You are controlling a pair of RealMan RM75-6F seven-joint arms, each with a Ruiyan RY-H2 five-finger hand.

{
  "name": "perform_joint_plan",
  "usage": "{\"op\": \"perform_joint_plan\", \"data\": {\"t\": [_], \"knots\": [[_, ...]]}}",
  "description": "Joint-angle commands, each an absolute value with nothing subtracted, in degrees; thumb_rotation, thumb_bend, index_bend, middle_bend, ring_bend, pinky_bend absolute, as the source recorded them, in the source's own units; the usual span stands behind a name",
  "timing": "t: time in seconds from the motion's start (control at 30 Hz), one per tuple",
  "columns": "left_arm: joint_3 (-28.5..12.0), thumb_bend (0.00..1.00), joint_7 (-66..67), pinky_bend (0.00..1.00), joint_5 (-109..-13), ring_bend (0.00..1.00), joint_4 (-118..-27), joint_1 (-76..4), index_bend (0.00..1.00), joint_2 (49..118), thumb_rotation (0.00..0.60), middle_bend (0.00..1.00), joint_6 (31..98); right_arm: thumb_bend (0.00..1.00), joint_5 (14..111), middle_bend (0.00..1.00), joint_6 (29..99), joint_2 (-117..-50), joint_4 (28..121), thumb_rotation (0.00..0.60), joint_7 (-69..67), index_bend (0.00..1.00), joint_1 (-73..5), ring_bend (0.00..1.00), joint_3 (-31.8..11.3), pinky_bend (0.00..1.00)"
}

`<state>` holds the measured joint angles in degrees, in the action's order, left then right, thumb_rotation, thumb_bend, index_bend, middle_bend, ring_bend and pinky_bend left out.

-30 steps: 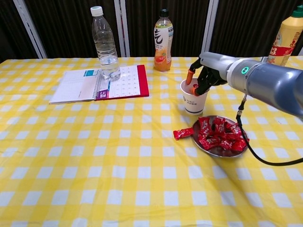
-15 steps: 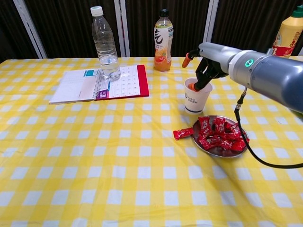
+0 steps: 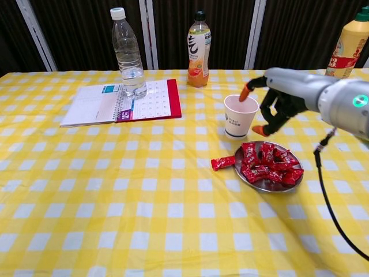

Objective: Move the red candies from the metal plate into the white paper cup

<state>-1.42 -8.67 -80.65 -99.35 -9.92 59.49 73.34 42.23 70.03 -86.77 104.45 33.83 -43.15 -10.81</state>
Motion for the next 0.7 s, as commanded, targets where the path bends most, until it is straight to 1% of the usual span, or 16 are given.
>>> {"op": "perform_joint_plan", "data": {"t": [0.03,0.2,0.3,0.53,0.7], "knots": [[-1.4,0.04,-8.4,0.0,-81.2,0.0,-99.2,-9.7,0.0,59.6,0.6,0.0,74.1,0.39,43.9,0.76,71.8,-85.9,106.2,0.6,33.9,0.24,-40.0,0.89,-6.8,1.0],[-1.1,0.04,-7.9,0.0,-82.4,0.0,-98.7,-9.3,0.0,59.9,0.6,0.0,75.3,0.39,46.0,0.76,72.4,-87.0,105.4,0.6,32.9,0.2,-37.4,0.89,-3.3,1.0],[-1.0,0.04,-7.6,0.0,-82.8,0.0,-98.4,-9.1,0.0,60.2,0.6,0.0,75.7,0.38,46.7,0.76,72.4,-87.7,104.6,0.6,32.4,0.18,-36.5,0.89,-2.4,1.0],[-1.0,0.04,-7.3,0.0,-82.9,0.0,-98.0,-9.0,0.0,60.6,0.6,0.0,76.2,0.37,46.8,0.76,71.6,-89.0,101.8,0.6,31.3,0.18,-35.7,0.89,-3.5,1.0],[-1.0,0.04,-7.3,0.0,-82.8,0.0,-97.8,-9.0,0.0,60.7,0.6,0.0,76.1,0.36,46.5,0.76,70.3,-89.5,100.1,0.6,30.6,0.15,-35.8,0.89,-4.5,1.0]]}}
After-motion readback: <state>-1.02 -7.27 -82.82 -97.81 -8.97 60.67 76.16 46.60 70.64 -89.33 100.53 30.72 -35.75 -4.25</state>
